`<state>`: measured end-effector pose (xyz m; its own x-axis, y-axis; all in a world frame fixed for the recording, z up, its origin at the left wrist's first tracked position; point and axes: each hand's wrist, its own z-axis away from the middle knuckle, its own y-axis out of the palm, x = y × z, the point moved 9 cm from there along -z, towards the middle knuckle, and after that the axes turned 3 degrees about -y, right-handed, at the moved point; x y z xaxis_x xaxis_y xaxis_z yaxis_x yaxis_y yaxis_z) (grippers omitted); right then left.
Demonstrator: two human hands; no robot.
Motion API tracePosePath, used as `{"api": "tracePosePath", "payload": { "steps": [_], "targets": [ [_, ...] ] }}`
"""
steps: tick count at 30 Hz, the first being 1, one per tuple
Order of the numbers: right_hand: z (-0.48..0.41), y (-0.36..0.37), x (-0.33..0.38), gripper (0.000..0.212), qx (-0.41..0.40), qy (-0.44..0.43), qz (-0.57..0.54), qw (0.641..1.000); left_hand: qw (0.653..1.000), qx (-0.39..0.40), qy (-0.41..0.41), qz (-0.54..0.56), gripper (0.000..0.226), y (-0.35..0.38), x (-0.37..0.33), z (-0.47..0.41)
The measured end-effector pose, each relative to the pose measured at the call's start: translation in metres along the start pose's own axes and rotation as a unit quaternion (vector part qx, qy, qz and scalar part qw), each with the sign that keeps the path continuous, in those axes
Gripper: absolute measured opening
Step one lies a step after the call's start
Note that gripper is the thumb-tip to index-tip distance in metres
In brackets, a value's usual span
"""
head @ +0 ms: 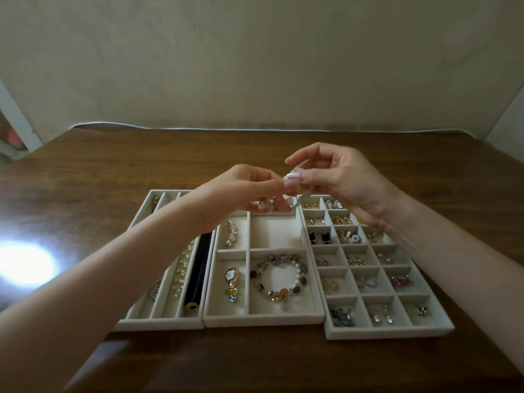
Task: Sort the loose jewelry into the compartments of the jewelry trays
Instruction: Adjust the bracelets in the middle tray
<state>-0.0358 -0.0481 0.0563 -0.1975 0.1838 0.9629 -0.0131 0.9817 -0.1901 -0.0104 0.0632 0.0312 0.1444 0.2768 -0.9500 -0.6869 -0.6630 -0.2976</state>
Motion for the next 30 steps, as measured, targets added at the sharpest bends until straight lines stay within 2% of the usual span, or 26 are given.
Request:
{"api": "tracePosePath", "payload": {
  "steps": [3,7,11,16,21,23,26,28,30],
  "targets": [
    [0.0,0.001,0.001,0.018,0.005,-0.001,0.046,0.999,0.999,-0.021,0.014,0.039,0.024,-0.007,0.0,-0.001],
    [0.0,-0.001,-0.006,0.021,0.006,0.02,0.026,0.999,0.991,-0.033,-0.014,0.129,0.02,-0.017,0.01,-0.003],
    [0.001,-0.002,-0.011,0.021,0.006,0.03,0.012,0.999,0.993,-0.046,-0.023,0.111,0.017,-0.018,0.015,-0.001],
    [0.0,-0.002,-0.012,0.023,-0.001,0.019,0.047,0.999,0.994,-0.107,-0.004,-0.033,0.011,-0.022,0.01,0.0],
    [0.0,0.011,-0.019,0.018,0.019,0.009,0.181,0.983,0.972,-0.114,-0.018,-0.204,0.013,-0.013,0.019,-0.001],
    [-0.001,0.018,-0.022,0.017,0.027,-0.009,0.249,0.968,0.951,-0.111,-0.028,-0.288,0.015,-0.01,0.024,-0.002],
    [-0.001,0.034,-0.026,0.016,0.065,-0.066,0.371,0.924,0.892,-0.129,-0.01,-0.433,0.016,-0.008,0.024,-0.003],
    [0.001,0.041,-0.028,0.015,0.082,-0.109,0.433,0.891,0.866,-0.153,0.031,-0.476,0.018,-0.01,0.021,-0.002],
    [0.002,0.038,-0.025,0.014,0.069,-0.145,0.467,0.87,0.851,-0.172,0.107,-0.484,0.015,-0.011,0.012,0.004]
  ]
}}
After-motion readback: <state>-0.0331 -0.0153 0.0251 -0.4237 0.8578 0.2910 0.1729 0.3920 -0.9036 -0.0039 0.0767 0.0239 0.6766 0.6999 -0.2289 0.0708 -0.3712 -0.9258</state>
